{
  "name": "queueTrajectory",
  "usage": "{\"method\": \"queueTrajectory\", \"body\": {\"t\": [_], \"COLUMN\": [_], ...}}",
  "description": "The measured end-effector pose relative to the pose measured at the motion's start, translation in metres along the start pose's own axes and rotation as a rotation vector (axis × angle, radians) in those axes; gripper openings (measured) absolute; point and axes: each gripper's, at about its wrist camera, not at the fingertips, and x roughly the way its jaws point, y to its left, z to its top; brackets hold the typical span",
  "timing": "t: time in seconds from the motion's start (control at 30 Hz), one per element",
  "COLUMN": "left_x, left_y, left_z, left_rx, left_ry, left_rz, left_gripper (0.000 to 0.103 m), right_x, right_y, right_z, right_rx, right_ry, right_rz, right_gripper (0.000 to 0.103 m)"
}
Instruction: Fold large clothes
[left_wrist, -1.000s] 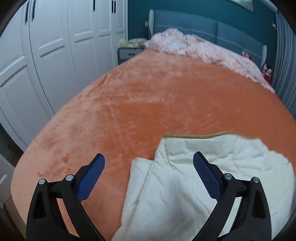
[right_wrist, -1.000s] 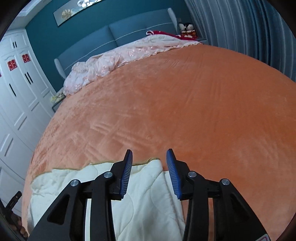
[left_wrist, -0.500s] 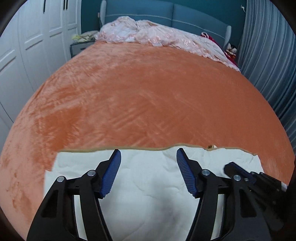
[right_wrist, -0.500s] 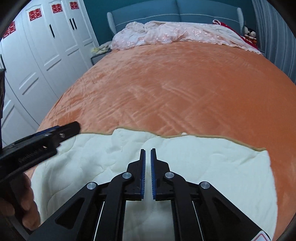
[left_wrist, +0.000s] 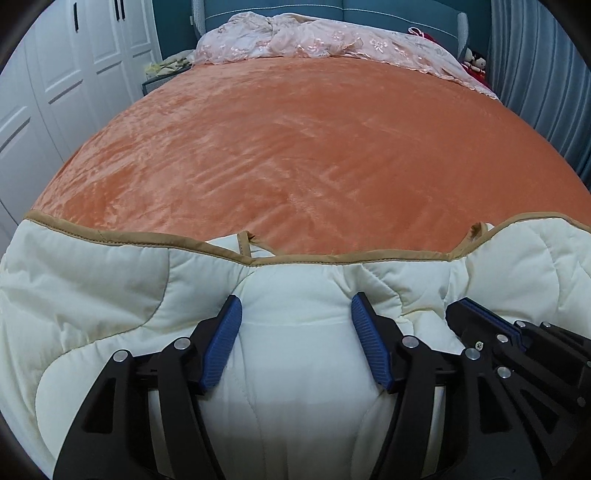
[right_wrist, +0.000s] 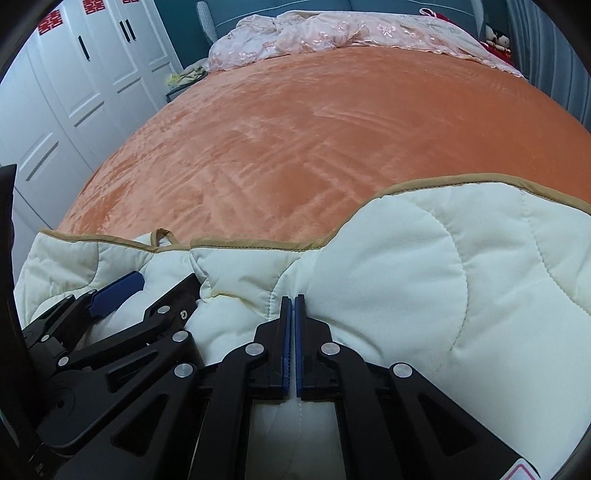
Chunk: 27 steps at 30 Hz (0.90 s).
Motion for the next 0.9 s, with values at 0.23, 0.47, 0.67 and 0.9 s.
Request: {"method": "queueTrajectory", "body": {"t": [0.23, 0.47, 0.67, 0.9], "left_x": [0.005, 0.007, 0.008, 0.009], "left_y": [0.002, 0.001, 0.0, -0.001], "left_z": [0.001, -0.001, -0.002, -0.003], "left_rx": [-0.02, -0.029, -0.029, -0.029], "left_ry": [-0.025, -0.042, -0.051, -0.056], "left_rz": [0.0, 0.009, 0.023, 0.033], "left_gripper": [0.06, 0.06, 0.06, 0.06], "right_x": [0.009, 0.012, 0.014, 0.015], "right_y": [-0.004, -0.004, -0.005, -0.006], "right_z": [0.003, 0.003, 0.004, 0.004], "right_rx": [0.019, 0.023, 0.029, 0.034], "right_ry": [-0.012, -0.029, -0.038, -0.046], "right_rz": [0.02, 0.022, 0.024, 0.027], "right_gripper": [0.0, 0.0, 0.0, 0.0]}}
